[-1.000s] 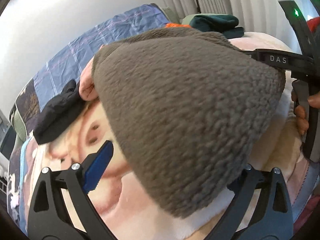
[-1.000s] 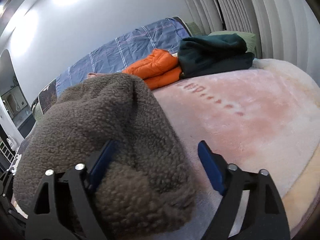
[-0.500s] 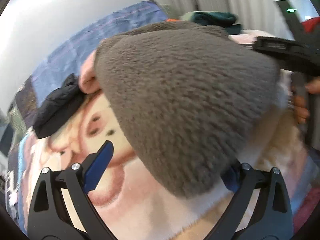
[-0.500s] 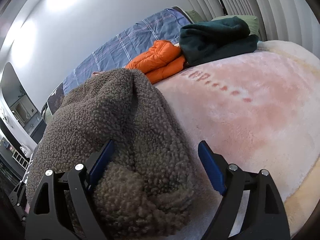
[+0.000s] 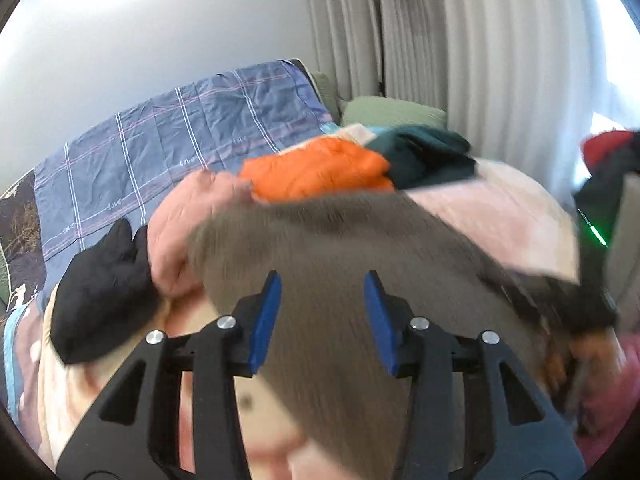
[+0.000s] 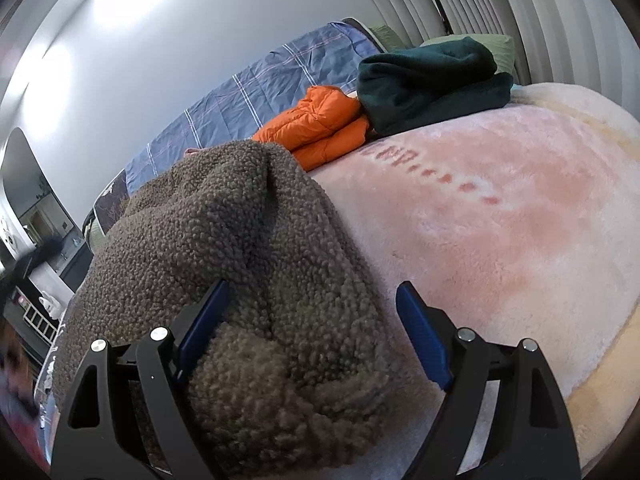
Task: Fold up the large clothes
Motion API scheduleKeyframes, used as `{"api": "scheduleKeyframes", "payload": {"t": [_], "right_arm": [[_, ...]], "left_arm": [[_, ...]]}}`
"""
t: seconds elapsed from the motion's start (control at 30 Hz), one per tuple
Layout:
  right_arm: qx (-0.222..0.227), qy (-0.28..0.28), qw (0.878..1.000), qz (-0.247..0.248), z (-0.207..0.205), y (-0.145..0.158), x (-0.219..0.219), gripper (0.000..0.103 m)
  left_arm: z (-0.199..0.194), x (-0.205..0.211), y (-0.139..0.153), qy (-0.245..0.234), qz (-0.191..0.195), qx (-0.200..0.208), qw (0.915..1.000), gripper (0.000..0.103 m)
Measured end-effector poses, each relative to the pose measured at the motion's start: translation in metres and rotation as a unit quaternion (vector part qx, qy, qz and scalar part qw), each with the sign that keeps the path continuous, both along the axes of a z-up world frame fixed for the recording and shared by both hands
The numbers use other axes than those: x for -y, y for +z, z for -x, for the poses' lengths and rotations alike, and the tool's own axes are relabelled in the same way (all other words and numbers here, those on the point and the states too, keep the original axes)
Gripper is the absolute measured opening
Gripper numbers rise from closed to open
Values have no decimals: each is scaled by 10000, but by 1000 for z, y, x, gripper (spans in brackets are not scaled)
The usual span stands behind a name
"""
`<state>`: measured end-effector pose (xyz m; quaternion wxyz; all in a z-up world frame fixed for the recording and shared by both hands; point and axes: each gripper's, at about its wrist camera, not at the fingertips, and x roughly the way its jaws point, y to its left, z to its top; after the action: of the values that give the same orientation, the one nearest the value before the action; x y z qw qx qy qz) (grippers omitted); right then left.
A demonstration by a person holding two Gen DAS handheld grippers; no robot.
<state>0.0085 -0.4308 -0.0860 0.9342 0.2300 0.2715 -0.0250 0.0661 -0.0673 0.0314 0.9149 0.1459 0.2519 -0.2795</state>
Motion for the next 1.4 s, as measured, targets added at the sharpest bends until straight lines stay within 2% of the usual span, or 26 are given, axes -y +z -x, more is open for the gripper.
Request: {"api": "scheduleKeyframes", "payload": {"t": [0.07, 0.1, 0.13, 0.17, 0.2, 0.27, 0.33, 0.4, 0.47, 0.53, 0.6, 0.63, 0.67, 0.73, 0.8, 0.83, 0.9, 0.93, 0.97, 1.03, 1.17, 1.4], "right_arm": [[18, -1, 10000, 40, 0, 0, -1, 83], [20, 4, 10000, 28, 0, -1, 0, 83], [16, 5, 10000, 14, 0, -1, 0, 83], [2, 4, 10000, 7, -1, -1, 0, 83], [-10, 39, 10000, 15, -3, -2, -2, 83], [-8, 57, 10000, 28, -5, 2, -3, 84], [-90, 191, 9997, 116, -7, 8, -3, 85], [-144, 280, 9993, 192, -6, 19, -1, 85], [67, 335, 9990, 299, 3, 44, 0, 85], [545, 350, 9959, 625, 15, 75, -7, 84], [954, 548, 9902, 856, 20, 98, -18, 74], [1144, 741, 9865, 909, 17, 109, -26, 63], [1226, 894, 9843, 906, 12, 115, -33, 51], [1259, 1218, 9810, 833, -7, 123, -47, 38], [1111, 1292, 9817, 853, -30, 120, -57, 36], [835, 1273, 9840, 930, -48, 110, -60, 36], [-76, 969, 9882, 1182, -86, 73, -59, 36], [-521, 933, 9886, 1062, -102, 44, -53, 35], [-472, 878, 9912, 867, -103, 31, -46, 33], [-418, 822, 9937, 635, -93, 31, -37, 32], [-313, 684, 9893, 1248, -85, 30, -53, 32], [-328, 602, 9914, 1118, -83, 30, -41, 34]], "left_arm": [[-34, 15, -4, 197, 4, -48, 9998, 45], [-56, 23, -14, 344, -120, -160, 9992, 47], [-81, 34, -38, 517, -500, -456, 9964, 50], [-93, 41, -59, 463, -692, -688, 9942, 52], [-103, 44, -79, 415, -718, -796, 9934, 52], [-109, 33, -78, 444, -414, -1017, 9930, 52], [-101, 36, -75, 464, -692, -827, 9931, 52], [-98, 38, -75, 534, -703, -723, 9935, 52], [-99, 33, -76, 557, -644, -714, 9938, 52], [-99, 29, -77, 571, -547, -742, 9941, 52], [-100, 27, -77, 574, -475, -766, 9943, 52], [-99, 29, -76, 588, -500, -747, 9942, 52], [-99, 29, -76, 600, -522, -728, 9942, 52], [-98, 31, -75, 623, -566, -702, 9940, 52], [-97, 30, -74, 621, -556, -708, 9940, 52], [-97, 31, -74, 618, -553, -704, 9941, 52], [-97, 30, -74, 618, -510, -711, 9942, 52], [-97, 29, -73, 619, -462, -724, 9944, 52], [-97, 28, -73, 599, -373, -742, 9947, 52], [-96, 30, -73, 508, -323, -719, 9956, 52], [-96, 26, -73, 384, -167, -717, 9965, 52], [-101, 5, -61, 173, 348, -825, 9958, 52]]}}
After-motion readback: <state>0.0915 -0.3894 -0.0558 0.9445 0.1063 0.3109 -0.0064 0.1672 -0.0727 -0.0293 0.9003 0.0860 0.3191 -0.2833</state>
